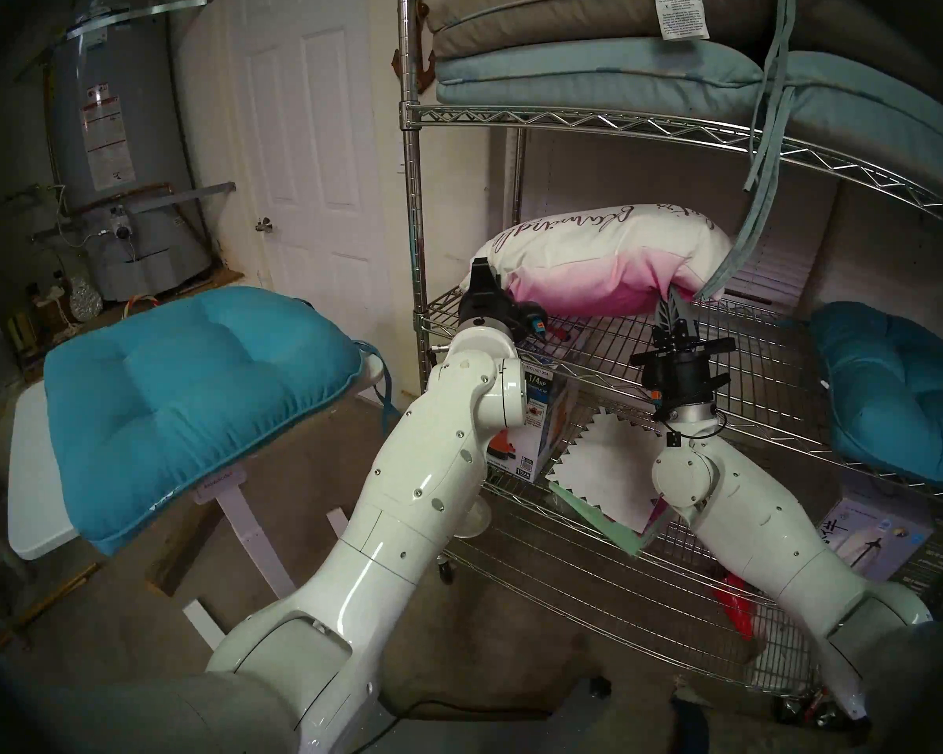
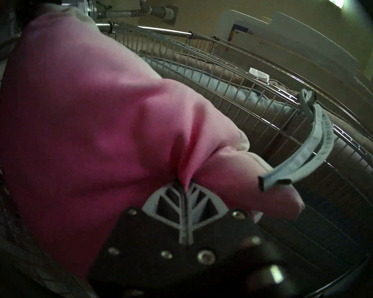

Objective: Put cushion on the shelf

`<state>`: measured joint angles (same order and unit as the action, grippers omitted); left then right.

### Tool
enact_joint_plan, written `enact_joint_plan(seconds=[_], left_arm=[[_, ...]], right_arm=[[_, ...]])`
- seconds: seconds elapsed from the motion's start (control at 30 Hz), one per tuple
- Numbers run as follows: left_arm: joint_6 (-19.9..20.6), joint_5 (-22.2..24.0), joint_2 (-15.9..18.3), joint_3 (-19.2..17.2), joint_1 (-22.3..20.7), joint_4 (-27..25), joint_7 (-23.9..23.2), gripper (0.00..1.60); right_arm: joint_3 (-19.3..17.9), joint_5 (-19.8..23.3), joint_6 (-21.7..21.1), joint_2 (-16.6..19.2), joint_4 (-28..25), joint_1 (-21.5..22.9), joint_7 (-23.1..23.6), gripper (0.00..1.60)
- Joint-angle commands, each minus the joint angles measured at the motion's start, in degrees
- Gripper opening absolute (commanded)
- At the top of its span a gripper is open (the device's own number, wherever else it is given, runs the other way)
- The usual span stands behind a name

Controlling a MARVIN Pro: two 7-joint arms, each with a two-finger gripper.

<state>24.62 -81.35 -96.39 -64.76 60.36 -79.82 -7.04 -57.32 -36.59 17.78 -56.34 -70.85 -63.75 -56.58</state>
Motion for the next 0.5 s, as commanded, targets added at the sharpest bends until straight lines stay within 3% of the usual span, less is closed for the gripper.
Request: enact_joint_plan(seconds=[0.0,0.07,0.33,0.37,0.4,0.43,0.47], left_arm=[[1.4,0.1,-1.1,-1.8,-1.7,1.6,4.9,0.00],[1.7,0.1,-0.8,-2.2,-0.5,0.9,6.0,0.00],[4.1,-0.5,-0.5,-2.7,4.0,-3.7,5.9,0.00],[4.5,-0.4,-0.5,-2.9,4.4,-4.5,4.7,0.58],[4.4,-0.5,-0.3,-2.8,4.8,-4.9,5.1,1.60],[4.6,-0.5,-0.2,-2.8,5.2,-5.6,4.8,1.60],[5.0,-0.6,-0.3,-2.9,5.6,-6.1,4.6,1.60]], right_arm=[[0.4,2.9,4.2,-2.5,7.9,4.5,3.7,0.00],[0.8,2.6,5.9,-3.5,9.0,4.8,2.9,0.00],[0.2,4.3,7.0,-4.4,5.0,1.7,2.3,0.00],[0.1,4.2,6.5,-4.6,4.6,1.4,2.1,0.00],[0.0,3.9,5.9,-4.8,4.4,1.2,1.7,0.00],[-0.1,4.0,5.7,-4.7,3.6,0.7,1.7,0.08],[-0.1,3.8,5.5,-4.6,3.0,0.3,1.7,0.99]])
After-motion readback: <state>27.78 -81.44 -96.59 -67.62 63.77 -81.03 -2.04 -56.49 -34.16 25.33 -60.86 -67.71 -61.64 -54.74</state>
